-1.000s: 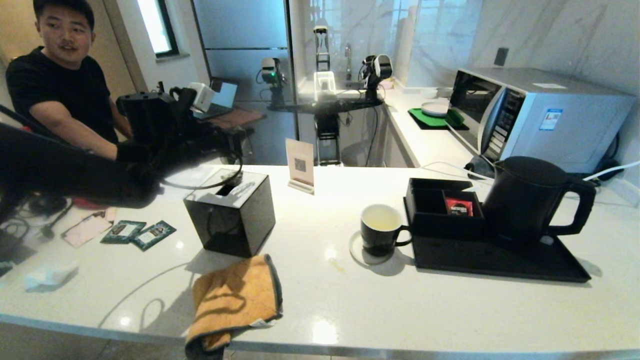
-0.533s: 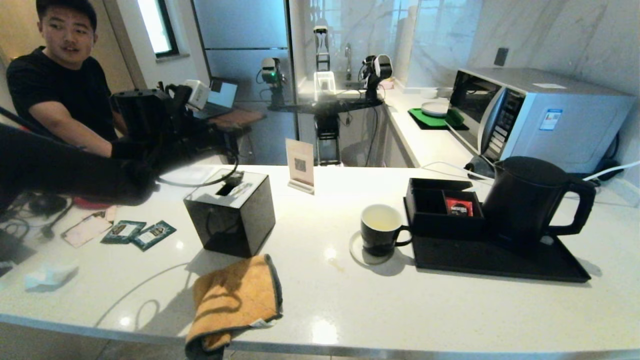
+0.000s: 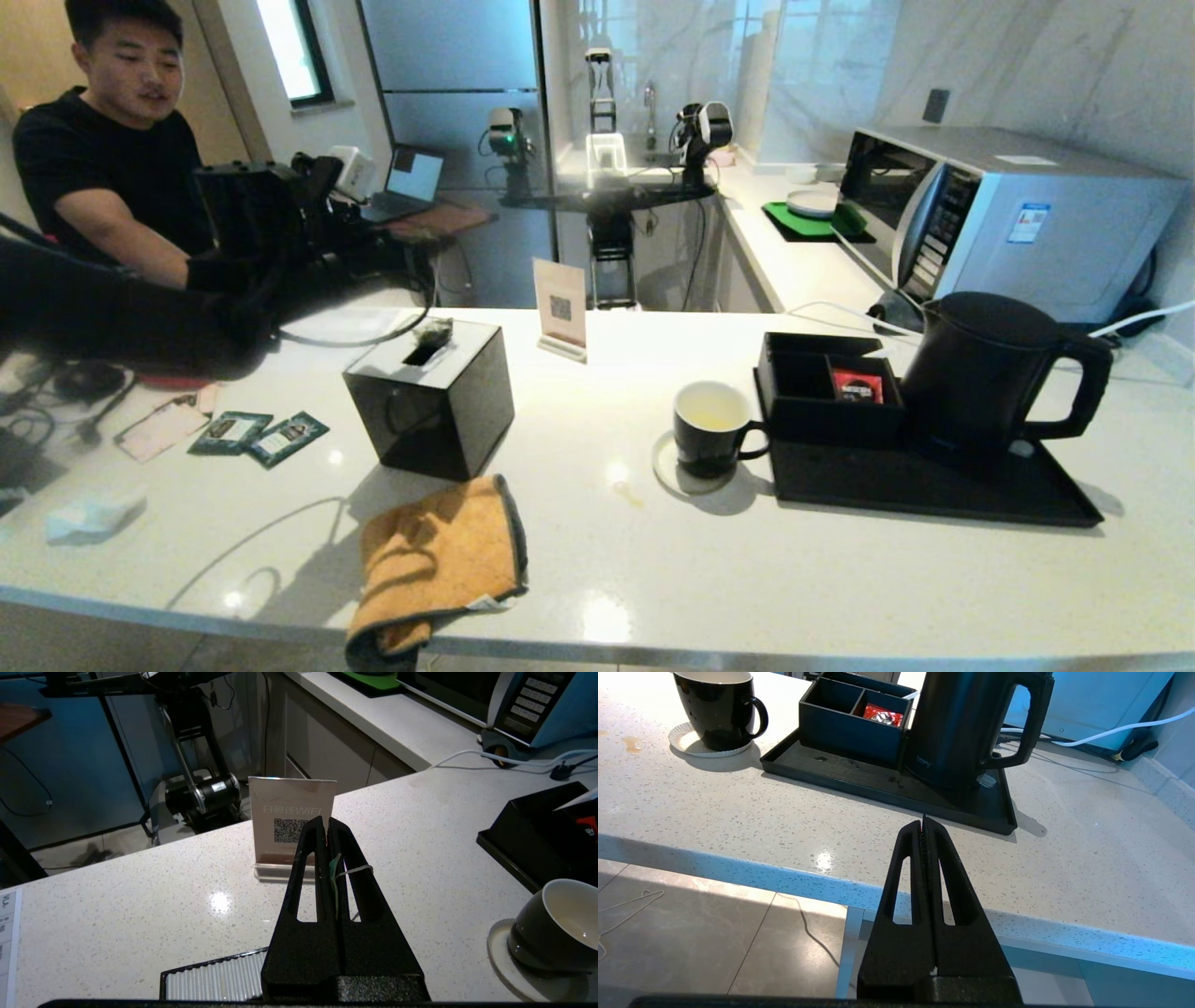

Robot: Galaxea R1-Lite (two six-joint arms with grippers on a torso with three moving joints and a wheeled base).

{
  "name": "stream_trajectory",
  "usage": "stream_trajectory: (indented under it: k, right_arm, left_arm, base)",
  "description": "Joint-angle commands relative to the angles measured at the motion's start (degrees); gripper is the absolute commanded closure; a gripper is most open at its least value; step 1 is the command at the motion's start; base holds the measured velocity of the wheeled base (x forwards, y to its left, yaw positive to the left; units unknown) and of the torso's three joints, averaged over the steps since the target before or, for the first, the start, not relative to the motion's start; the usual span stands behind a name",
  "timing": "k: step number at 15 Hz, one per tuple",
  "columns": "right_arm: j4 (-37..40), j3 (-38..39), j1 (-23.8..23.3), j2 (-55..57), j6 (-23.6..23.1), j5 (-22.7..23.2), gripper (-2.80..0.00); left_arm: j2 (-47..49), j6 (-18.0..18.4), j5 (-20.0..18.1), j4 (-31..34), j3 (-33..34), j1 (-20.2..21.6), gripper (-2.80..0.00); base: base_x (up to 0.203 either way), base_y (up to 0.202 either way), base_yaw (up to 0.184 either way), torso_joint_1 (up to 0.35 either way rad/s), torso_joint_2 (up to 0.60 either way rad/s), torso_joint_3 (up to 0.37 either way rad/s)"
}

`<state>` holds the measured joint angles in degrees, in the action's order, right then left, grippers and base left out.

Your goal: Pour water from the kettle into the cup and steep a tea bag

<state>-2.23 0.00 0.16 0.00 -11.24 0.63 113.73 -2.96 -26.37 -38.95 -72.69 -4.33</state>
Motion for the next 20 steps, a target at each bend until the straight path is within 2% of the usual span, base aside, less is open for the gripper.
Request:
stream_trajectory:
  k: [1, 7, 10, 20]
  right_arm:
    - [-0.05, 0.00, 0.02, 0.02, -0.10, 0.07, 0.00]
    - [-0.05, 0.00, 0.02, 0.00, -0.10, 0.07, 0.00]
    - [-0.05, 0.00, 0.02, 0.09, -0.10, 0.07, 0.00]
    - [-0.05, 0.00, 0.02, 0.05, -0.10, 0.07, 0.00]
  left_arm:
    - [-1.28, -0.03, -0.17, 0.54, 0.91, -0.06, 0.00]
    - [-4.91, -0.03, -0.17, 1.54, 5.46, -0.07, 0.00]
    - [-7.47, -0.03, 0.00, 4.32, 7.56, -0.07, 0.00]
    - [-7.47, -0.03, 1.57, 4.67, 5.56, 0.04, 0.00]
  base:
    - [0.000, 0.000, 0.000, 0.000, 0.00, 0.000]
    - [0.000, 0.000, 0.000, 0.000, 0.00, 0.000]
    - [0.000, 0.000, 0.000, 0.000, 0.00, 0.000]
    - [0.000, 0.000, 0.000, 0.000, 0.00, 0.000]
